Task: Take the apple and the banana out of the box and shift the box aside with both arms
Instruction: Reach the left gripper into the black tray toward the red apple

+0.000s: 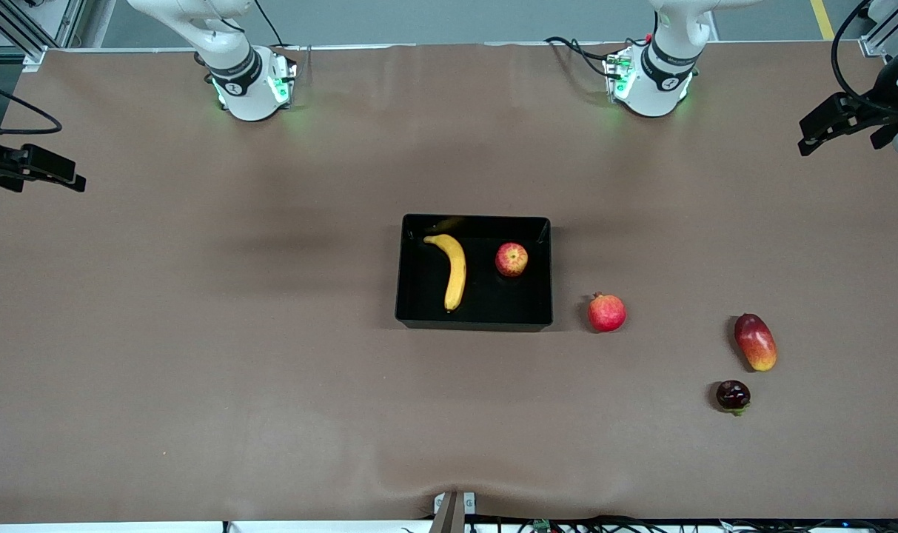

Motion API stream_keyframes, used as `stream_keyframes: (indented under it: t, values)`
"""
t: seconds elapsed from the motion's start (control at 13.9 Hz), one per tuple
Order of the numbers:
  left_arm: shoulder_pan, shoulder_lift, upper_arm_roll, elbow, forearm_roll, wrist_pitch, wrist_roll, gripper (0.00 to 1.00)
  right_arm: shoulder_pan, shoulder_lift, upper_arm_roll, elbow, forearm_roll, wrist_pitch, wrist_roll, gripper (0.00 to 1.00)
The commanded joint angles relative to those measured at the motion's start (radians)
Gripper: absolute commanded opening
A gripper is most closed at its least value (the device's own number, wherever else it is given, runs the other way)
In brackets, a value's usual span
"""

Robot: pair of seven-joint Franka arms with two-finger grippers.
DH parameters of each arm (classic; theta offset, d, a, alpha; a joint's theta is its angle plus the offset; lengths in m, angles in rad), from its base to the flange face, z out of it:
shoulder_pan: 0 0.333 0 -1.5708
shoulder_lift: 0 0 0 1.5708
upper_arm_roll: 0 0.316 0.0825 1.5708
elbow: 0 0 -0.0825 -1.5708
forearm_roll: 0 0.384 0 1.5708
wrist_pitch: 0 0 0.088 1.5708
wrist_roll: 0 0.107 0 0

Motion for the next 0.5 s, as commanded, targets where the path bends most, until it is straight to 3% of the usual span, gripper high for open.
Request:
stream_keyframes:
  t: [0.0,0.22,0.43]
  values:
    - [0.003,0.017,-0.004,0.028,0.003,-0.023,0.005,1.0,-0.012,0.011,0.008,0.024,0.004,-0.018,-0.009,1.0]
    - [-0.014,0.101,-0.013,0.081,0.007,-0.023,0.0,1.0,-0.016,0.011,0.008,0.024,0.004,-0.018,-0.01,1.0]
    - [-0.042,0.216,-0.065,0.137,0.0,-0.021,-0.027,1.0,-0.012,0.011,0.008,0.025,0.005,-0.018,-0.009,1.0]
